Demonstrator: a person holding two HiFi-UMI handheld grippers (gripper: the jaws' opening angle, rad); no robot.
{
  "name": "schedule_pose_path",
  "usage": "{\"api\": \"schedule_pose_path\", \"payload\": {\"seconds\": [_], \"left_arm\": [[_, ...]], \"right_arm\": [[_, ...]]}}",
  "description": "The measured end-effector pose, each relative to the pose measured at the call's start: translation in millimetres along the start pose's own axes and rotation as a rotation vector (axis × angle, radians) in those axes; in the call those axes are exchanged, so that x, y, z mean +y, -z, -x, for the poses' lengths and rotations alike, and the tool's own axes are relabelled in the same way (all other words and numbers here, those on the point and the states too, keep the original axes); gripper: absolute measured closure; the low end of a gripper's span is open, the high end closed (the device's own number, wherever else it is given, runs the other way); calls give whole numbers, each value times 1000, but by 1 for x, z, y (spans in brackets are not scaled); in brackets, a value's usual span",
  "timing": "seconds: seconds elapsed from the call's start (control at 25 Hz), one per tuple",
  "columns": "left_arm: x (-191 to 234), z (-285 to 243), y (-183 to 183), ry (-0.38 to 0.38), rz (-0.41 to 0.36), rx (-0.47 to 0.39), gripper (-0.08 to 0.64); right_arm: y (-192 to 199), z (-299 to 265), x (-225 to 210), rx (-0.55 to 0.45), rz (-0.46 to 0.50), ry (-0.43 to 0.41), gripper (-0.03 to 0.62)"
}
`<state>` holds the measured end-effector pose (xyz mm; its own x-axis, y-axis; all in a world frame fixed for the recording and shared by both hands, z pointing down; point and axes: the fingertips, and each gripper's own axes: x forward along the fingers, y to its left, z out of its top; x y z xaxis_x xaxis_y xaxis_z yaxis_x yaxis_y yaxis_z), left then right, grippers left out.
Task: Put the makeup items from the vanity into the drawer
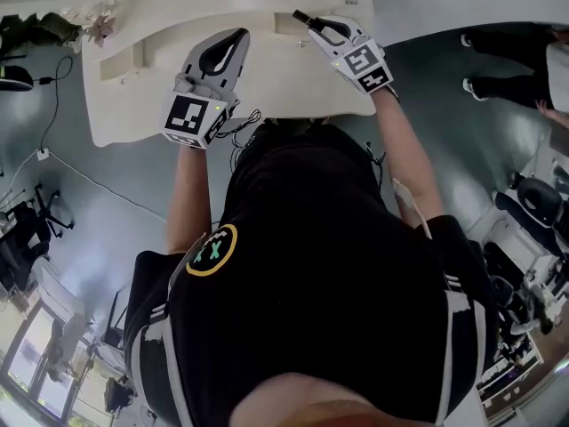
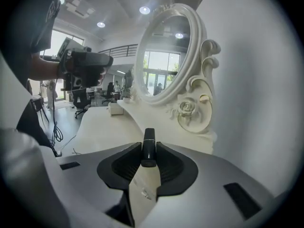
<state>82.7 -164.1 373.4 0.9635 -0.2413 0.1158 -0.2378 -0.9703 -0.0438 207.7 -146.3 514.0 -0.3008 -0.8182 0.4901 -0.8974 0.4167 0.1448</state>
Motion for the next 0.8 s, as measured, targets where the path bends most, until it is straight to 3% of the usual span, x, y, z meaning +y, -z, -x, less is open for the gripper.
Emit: {"api": "schedule_pose_path", "payload": {"seconds": [0.36,0.6,0.8], "left_arm": [[3,6,0,-15,2,6,535],[6,10,1,-23,3,10,535],[4,9,0,-21,3,7,535]], "right_arm": [[31,-28,-3,82,-16,-35,476],[36,-32,-7,87,-7,-27,476],[34,-34,-3,65,-54,-42,455]]}}
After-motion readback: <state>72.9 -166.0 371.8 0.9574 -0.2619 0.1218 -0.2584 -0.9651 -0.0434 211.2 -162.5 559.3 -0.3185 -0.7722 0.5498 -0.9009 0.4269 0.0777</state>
